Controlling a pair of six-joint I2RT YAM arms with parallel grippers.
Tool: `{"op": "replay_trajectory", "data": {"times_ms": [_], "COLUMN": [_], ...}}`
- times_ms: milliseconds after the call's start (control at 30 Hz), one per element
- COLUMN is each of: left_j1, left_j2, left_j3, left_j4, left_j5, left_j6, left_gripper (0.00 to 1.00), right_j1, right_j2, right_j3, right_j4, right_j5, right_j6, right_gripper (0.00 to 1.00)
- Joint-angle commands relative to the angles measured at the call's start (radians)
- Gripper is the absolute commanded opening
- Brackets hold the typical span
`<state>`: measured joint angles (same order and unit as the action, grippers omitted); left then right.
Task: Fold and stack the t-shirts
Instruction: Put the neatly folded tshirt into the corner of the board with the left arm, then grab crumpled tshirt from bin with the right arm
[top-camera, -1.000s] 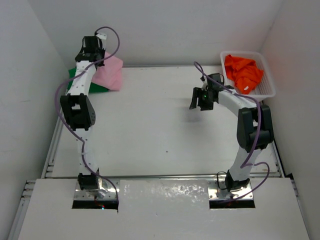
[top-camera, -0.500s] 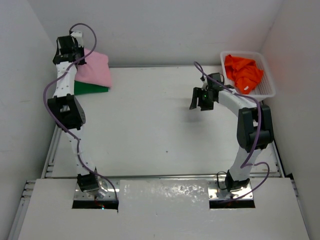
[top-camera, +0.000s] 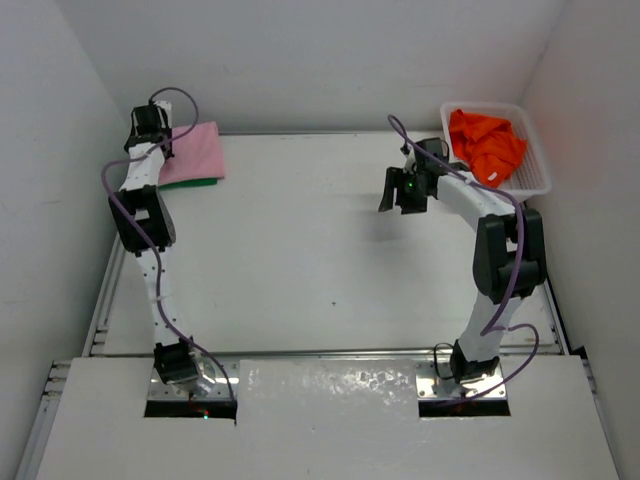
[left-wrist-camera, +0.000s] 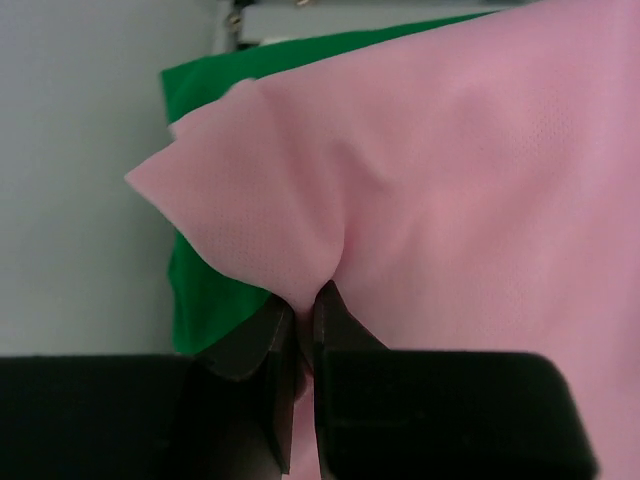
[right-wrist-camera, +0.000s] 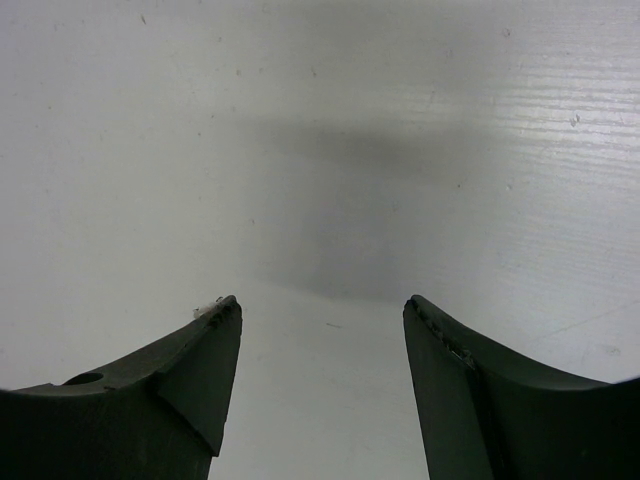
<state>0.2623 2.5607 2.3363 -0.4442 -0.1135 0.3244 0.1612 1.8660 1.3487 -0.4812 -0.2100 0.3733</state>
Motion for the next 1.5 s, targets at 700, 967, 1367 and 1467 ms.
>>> {"op": "replay_trajectory", "data": {"times_ms": [700,967,1367,1467], "left_j1": [0.097,0.176,0.034,-0.003], "left_j2": [-0.106,-0.049,-0.189,-0.137], "left_j3": [0.087,0.101,0.023,0.020], "left_j4": [0.053,-0.080,0.030,0.051], "left_j5": [-0.259,-0.148,0.172,0.118], "left_j6": [-0.034,-0.135,-0.142,-0.127], "left_gripper": [0.68,0.65,0.26,0.22], "right_j1": [-0.015,-0.156,-0.158,-0.158], "right_j2": [0.015,0.125,0.039,0.036], "right_j3": [0.389,0.771,0.533,0.533], "right_j4": [-0.218,-0.286,-0.195,-0.217], "right_j5": [0.037,0.040,0.027,0.046], "right_j6": [-0.118,-0.080,-0.071,-0.079], "right_gripper": [0.65,0.63,0.60,0.60]}}
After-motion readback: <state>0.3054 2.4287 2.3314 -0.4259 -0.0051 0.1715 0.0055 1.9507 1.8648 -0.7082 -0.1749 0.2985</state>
